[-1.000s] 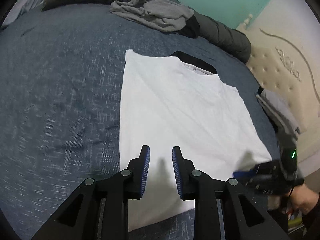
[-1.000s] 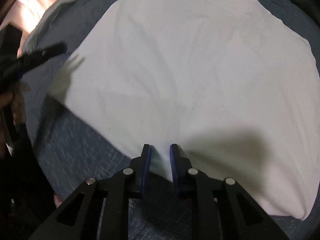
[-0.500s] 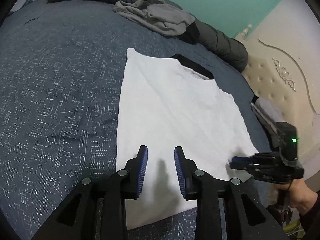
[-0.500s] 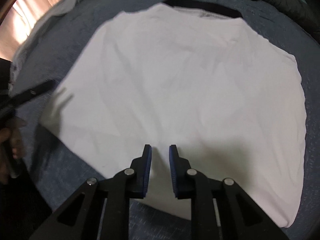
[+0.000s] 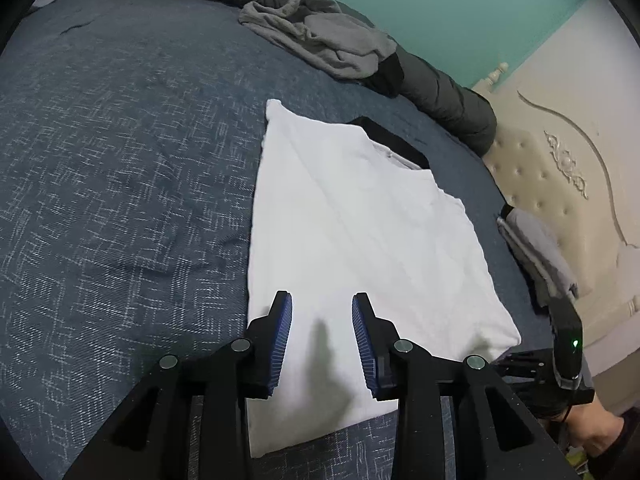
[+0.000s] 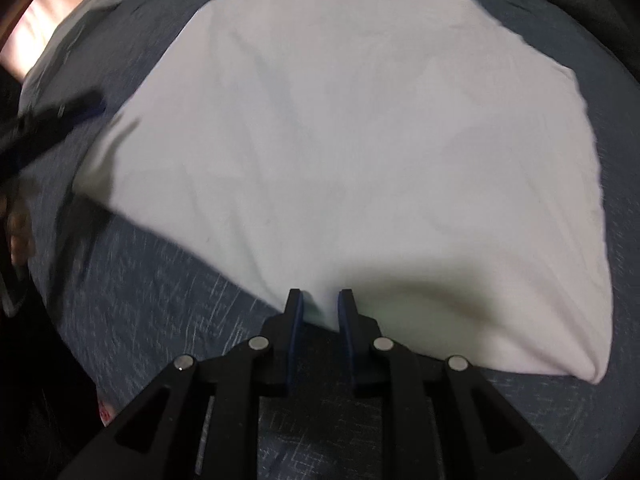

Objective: Fold clothes

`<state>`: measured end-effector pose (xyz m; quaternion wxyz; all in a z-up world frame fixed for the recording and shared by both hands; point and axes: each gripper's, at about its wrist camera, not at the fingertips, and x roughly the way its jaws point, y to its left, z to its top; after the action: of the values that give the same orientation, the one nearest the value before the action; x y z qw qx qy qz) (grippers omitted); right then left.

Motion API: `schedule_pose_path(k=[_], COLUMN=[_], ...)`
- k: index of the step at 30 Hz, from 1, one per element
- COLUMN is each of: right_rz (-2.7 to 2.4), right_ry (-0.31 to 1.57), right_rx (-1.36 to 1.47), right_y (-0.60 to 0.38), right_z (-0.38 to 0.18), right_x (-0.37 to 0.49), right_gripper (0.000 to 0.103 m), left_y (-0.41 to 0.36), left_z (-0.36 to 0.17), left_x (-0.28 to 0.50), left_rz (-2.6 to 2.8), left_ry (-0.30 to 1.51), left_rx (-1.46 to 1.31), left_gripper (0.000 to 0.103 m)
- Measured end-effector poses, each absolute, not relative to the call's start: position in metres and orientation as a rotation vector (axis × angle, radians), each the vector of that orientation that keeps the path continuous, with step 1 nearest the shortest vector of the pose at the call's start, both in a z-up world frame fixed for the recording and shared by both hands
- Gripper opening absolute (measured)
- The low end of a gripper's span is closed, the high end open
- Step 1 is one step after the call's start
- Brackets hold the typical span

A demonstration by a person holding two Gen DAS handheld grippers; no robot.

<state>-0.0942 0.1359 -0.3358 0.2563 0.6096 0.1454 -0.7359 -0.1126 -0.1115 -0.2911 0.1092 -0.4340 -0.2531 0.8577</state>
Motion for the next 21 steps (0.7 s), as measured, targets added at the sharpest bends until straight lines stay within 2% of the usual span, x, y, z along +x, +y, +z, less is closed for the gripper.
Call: schedule_pose_path(k=[3, 7, 11, 13, 21], right_rz=[-2.031, -2.026, -2.002, -1.988, -2.006], right_ry=[0.34, 0.374, 0.43, 0.434, 0.189], right_rx=[1.673, 1.707, 1.698, 1.69, 1.645], right_y=[0.136, 0.129, 0.128, 0.131, 0.172], right_z=[-0.336, -0.348, -0.351, -0.349, -0.316], right_x=[-0.102, -0.102, -0.089, -0.082, -0.089], right_gripper=[0.017, 0.017, 0.002, 0.002, 0.002], left_y=[-0.116, -0.121, -0.132, -0.139, -0.136], left_z=[-0.288, -0.281, -0.282, -0.284, -0.302], left_x=[-0.11, -0.104, -0.095, -0.091, -0.086], left_rz=[2.531, 2.546, 2.55, 2.546, 2.455], left_ry=[-0.762, -0.755, -0.755, -0.776, -0.751], left_rx=[-1.269, -1.29, -1.332, -1.357, -1.5], left_gripper=[0.034, 0.034, 0.034, 0.034, 0.036])
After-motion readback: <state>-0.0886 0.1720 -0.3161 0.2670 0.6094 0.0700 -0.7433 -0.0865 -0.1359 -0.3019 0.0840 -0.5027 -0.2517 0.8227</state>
